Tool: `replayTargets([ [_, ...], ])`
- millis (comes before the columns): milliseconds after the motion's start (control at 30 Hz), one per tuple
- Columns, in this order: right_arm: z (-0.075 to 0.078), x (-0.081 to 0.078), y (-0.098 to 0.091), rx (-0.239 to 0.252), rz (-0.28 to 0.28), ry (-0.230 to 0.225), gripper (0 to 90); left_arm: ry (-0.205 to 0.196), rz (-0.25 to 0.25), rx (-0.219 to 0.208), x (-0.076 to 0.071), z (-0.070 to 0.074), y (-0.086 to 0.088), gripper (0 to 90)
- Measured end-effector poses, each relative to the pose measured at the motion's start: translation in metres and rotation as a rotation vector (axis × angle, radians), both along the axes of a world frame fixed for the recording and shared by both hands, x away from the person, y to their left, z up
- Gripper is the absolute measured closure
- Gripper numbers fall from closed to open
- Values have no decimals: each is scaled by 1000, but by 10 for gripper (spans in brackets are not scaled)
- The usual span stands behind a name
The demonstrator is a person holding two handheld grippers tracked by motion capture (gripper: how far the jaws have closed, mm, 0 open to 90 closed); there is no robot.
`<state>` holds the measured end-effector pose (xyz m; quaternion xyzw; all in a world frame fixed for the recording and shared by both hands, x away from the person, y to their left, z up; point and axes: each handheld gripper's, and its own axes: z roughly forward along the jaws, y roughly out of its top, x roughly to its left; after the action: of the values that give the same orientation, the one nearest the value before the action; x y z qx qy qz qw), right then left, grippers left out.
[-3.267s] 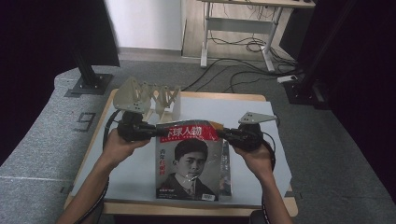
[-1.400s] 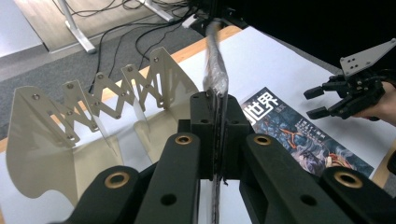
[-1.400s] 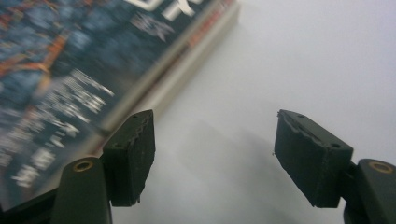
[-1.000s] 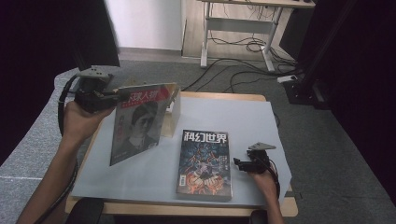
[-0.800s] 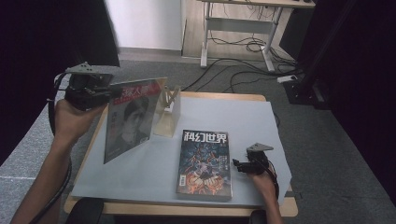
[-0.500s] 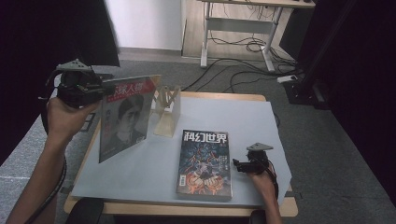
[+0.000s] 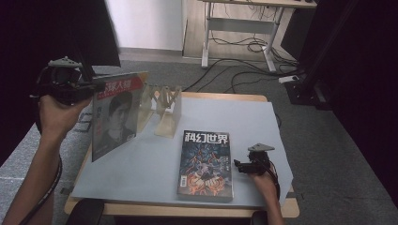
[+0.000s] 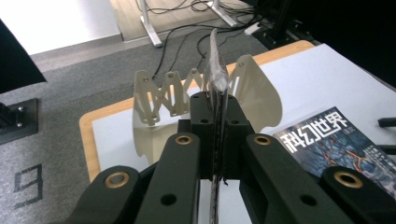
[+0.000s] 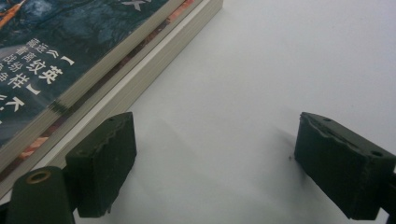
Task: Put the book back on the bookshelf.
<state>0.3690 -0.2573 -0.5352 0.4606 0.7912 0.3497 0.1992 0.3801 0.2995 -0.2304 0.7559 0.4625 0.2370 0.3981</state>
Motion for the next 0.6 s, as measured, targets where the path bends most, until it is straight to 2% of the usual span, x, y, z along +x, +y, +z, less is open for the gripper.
replayTargets([
  [267, 0, 0, 0, 1, -1, 2, 124, 3, 33, -11, 10, -3, 6, 872],
  [600, 0, 0, 0, 0, 0, 1, 124, -16, 58, -12, 26, -5, 0, 872],
])
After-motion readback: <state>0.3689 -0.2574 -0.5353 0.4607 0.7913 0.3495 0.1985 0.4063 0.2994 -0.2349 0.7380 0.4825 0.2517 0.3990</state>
